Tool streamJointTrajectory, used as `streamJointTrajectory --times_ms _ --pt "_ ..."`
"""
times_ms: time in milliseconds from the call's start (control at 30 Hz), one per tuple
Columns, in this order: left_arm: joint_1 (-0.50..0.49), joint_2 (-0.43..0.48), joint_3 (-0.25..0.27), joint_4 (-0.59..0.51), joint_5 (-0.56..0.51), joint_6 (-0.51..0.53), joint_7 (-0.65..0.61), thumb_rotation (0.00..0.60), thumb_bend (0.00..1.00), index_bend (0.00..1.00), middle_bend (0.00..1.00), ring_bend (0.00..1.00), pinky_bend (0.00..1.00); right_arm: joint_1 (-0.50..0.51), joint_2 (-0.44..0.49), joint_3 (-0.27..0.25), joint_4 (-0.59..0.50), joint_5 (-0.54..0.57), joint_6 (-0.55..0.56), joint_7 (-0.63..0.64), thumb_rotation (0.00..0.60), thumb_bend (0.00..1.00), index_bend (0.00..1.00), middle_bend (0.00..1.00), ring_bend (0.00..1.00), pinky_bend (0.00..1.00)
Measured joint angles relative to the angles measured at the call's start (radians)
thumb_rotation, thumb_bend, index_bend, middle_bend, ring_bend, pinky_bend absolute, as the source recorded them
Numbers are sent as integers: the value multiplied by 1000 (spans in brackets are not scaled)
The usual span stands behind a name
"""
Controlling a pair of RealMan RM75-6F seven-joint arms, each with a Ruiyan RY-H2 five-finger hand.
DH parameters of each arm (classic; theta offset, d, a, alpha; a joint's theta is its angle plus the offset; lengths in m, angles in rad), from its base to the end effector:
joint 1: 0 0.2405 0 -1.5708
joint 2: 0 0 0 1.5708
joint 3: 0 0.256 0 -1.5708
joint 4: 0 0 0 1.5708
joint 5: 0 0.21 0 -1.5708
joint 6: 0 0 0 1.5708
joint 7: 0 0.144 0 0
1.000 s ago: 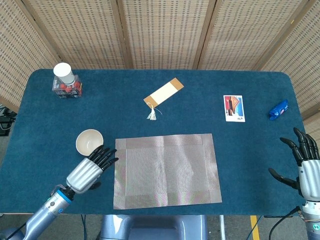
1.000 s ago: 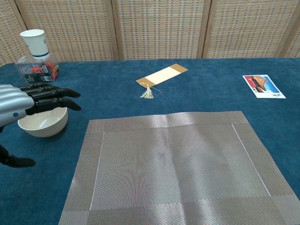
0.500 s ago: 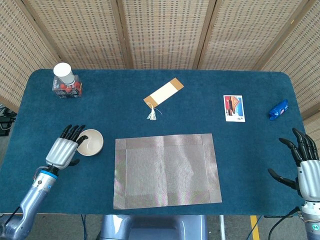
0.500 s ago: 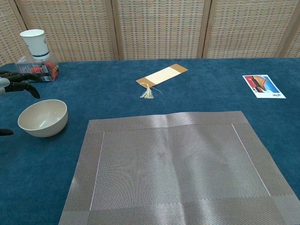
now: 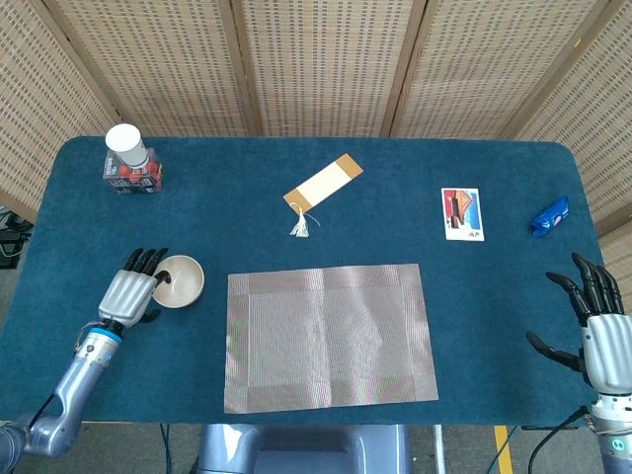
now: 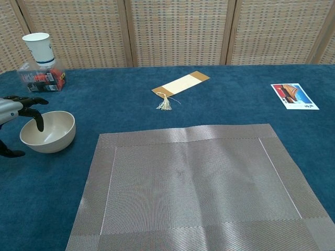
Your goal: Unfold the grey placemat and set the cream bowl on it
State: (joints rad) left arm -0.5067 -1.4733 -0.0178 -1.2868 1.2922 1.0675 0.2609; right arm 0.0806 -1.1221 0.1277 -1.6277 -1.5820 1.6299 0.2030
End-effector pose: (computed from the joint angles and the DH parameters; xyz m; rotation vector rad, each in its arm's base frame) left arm -0.2806 0.2997 0.0212 -1.7980 -0.8243 -0.6568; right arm -0.2830 -0.1916 0.1827 1.2625 -0.8681 1.2618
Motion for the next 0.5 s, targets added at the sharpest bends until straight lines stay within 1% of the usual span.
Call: streamJointTrajectory --times_ms 200,300,400,467,500 --pt "-14 -51 -11 49 0 -28 -3 600 313 467 0 0 0 0 0 -2 -1 -2 1 0 600 225 238 0 0 0" --pt "-18 -70 -14 69 -4 -41 -1 600 340 525 0 0 0 -1 1 -2 0 -1 1 3 600 225 238 0 0 0" --pt "-20 -87 -17 85 -5 -47 3 600 367 644 0 0 0 0 2 -3 0 -2 0 4 600 224 238 0 0 0" --pt "-20 -96 -19 94 -4 -46 3 600 406 717 0 0 0 0 1 -3 0 -1 -2 4 600 225 238 0 0 0" --pt "-19 -99 -20 97 -3 -45 3 600 442 755 0 0 0 1 1 -3 0 -1 -2 5 600 225 238 0 0 0"
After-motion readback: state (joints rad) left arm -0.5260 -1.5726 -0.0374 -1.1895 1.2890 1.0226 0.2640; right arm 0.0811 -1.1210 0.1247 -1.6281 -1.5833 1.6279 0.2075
